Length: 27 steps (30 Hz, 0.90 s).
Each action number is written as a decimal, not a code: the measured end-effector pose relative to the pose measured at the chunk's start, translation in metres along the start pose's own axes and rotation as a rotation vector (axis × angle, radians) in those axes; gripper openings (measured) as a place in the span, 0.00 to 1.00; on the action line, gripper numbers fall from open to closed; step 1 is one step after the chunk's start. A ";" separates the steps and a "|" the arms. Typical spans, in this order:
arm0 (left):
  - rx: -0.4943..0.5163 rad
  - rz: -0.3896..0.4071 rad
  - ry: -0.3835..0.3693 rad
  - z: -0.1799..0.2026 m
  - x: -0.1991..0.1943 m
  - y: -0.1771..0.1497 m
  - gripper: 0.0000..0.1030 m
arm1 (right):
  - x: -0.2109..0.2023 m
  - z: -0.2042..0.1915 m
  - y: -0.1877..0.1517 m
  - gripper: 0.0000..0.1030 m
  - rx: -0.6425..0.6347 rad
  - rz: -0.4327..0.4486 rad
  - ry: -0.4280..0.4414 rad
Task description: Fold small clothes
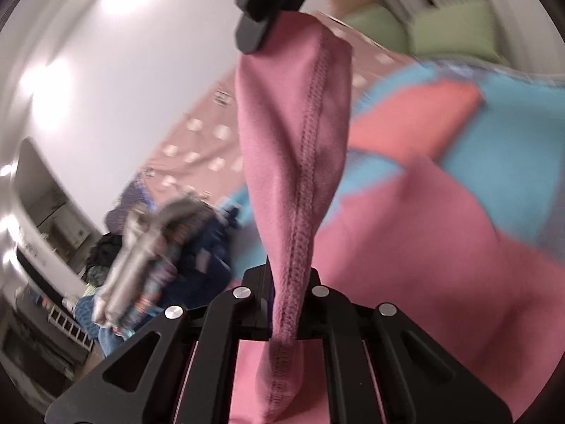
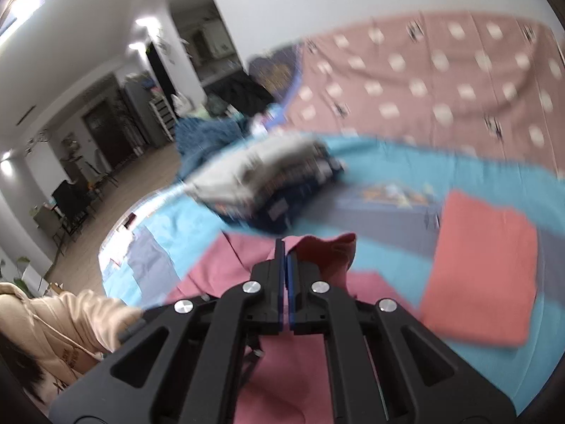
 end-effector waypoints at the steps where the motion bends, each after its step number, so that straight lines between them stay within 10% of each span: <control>1: 0.035 -0.033 -0.033 0.005 0.002 -0.009 0.07 | 0.004 0.004 -0.011 0.02 0.022 -0.020 -0.003; 5: 0.184 -0.159 -0.183 0.026 0.006 -0.034 0.14 | 0.017 0.034 -0.074 0.03 0.196 -0.084 0.008; 9: 0.277 -0.082 -0.171 0.032 -0.010 -0.043 0.32 | 0.016 0.055 -0.114 0.07 0.338 -0.081 0.069; 15: 0.369 -0.071 -0.229 0.022 -0.030 -0.044 0.58 | 0.008 0.042 -0.136 0.51 0.351 -0.083 0.174; 20: 0.362 -0.100 -0.341 0.004 -0.038 -0.045 0.65 | 0.015 0.034 -0.146 0.49 0.325 -0.120 0.180; 22: 0.323 -0.122 -0.367 -0.010 -0.040 -0.046 0.65 | 0.023 0.035 -0.147 0.15 0.343 -0.139 0.177; 27: 0.124 -0.239 -0.374 -0.078 -0.039 -0.056 0.67 | 0.006 0.029 -0.145 0.04 0.316 -0.103 0.159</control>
Point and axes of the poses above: each gripper's, at about its wrist camera, not at the fingertips, and x roughly the way its jaws point, z to its right, y to its top, the point moved 1 cm from there along x, roughly the way its jaws point, and after that the axes turned 13 degrees about -x, right-handed, at the moved point
